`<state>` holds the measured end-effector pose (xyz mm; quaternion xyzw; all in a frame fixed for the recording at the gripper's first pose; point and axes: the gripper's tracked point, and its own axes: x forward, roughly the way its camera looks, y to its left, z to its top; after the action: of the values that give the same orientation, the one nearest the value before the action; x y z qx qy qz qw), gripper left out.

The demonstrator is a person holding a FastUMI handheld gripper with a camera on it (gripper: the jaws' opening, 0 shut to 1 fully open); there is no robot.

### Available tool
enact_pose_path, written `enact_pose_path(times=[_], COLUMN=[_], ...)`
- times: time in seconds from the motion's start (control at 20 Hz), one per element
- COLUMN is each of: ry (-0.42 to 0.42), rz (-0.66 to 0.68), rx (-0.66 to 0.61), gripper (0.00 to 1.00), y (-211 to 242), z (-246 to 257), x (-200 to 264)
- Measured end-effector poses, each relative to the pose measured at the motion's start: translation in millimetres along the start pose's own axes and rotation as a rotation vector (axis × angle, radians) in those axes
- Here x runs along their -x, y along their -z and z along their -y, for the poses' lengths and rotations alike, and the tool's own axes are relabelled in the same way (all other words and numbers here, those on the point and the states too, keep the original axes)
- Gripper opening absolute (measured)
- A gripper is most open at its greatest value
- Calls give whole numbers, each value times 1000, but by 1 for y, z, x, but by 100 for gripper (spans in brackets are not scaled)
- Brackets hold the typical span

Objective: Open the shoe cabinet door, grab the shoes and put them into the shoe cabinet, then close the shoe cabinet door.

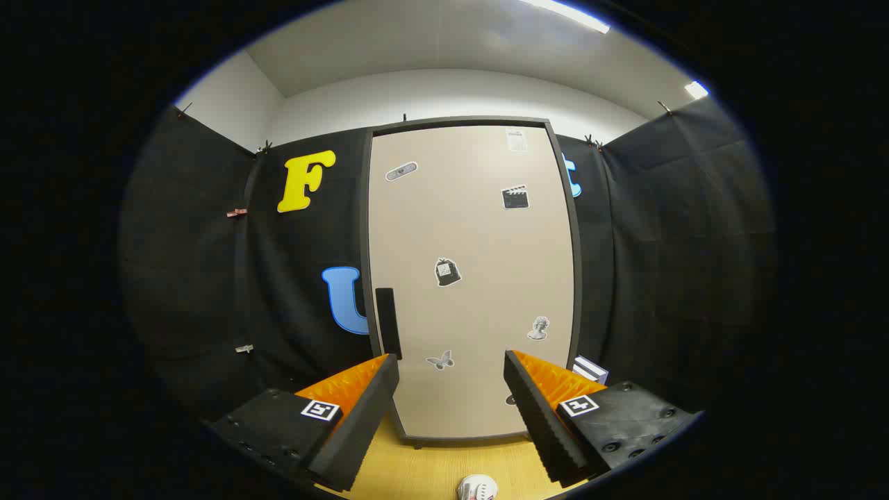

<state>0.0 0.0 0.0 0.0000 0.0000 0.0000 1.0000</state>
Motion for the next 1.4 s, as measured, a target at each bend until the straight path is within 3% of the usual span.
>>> enact_pose_path(times=[1.4], ry=[-5], rz=[-3], rx=[16], gripper=[98], y=[12], z=[-36], x=[-36])
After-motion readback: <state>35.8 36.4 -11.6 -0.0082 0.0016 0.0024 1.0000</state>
